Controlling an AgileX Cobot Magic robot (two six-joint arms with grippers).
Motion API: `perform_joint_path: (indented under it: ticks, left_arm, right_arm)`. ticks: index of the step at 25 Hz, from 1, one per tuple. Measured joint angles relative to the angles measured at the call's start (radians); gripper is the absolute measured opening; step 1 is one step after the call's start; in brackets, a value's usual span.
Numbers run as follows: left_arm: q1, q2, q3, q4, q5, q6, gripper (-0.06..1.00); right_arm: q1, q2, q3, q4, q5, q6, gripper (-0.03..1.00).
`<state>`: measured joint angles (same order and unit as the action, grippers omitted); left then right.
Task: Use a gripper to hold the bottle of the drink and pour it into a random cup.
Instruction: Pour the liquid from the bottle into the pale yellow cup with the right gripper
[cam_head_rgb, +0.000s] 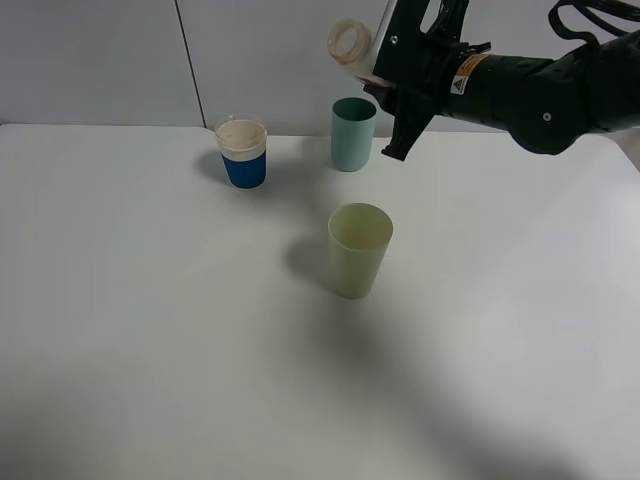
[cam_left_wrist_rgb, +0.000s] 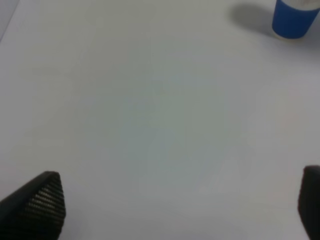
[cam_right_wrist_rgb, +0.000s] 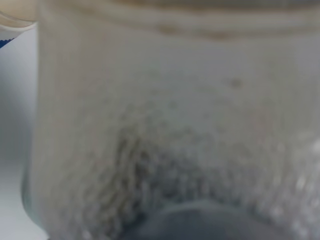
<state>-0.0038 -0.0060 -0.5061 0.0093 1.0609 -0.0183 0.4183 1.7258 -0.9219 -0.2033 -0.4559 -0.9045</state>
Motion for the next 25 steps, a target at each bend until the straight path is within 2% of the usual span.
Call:
perform_joint_path:
  ticks: [9, 13, 20, 25]
  left_arm:
    - [0.0, 0.0, 0.0, 0.0, 0.0, 0.0, 0.93]
    - [0.0, 0.0, 0.0, 0.0, 0.0, 0.0, 0.93]
    - [0.0, 0.0, 0.0, 0.0, 0.0, 0.0, 0.93]
    - [0.0, 0.0, 0.0, 0.0, 0.0, 0.0, 0.93]
  right_arm:
    - [0.0, 0.0, 0.0, -0.103, -0.019, -0.013, 0.36]
    - [0.0, 0.0, 0.0, -0.213, -0.02, 0.03, 0.36]
    - [-0.032, 0.0, 0.0, -0.447, -0.021, 0.183, 0.36]
    - [-0.069, 0.0, 0.0, -0.571, -0.021, 0.222, 0.36]
